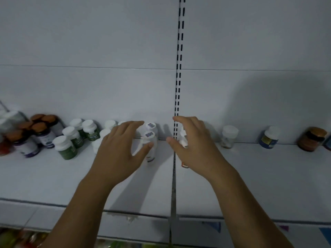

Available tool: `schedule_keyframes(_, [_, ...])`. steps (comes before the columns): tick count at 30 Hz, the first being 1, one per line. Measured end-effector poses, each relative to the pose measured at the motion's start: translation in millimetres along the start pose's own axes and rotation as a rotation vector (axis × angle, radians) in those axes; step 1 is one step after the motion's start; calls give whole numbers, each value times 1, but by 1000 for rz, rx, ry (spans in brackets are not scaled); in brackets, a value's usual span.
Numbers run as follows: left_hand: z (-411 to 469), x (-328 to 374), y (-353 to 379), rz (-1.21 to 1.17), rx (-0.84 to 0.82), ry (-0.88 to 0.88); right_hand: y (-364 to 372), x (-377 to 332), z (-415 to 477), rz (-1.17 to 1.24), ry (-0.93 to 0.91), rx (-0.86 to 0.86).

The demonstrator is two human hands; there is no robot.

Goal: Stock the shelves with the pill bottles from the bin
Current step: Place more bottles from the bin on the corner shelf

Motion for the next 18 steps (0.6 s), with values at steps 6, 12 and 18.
schedule_keyframes(6, [-55,-71,-59,202,58,-180,84,-87,19,51,-219,-183])
schedule_keyframes(12, [-137,-150,-136,305,107,-447,164,-175,4,142,-371,-338])
schedule_keyframes(18, [-235,-228,-201,325,162,-642,252,-277,-26,115,-532,-488])
Point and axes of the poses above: each hand's wrist, its own z-axis towards the middle knuckle, its own y-axis out of the palm, x = y × z, the point moved 8 cm from there along z, towards the middle knuckle, and after that the axes turned 6 degrees about z, right-handed, at the moved point
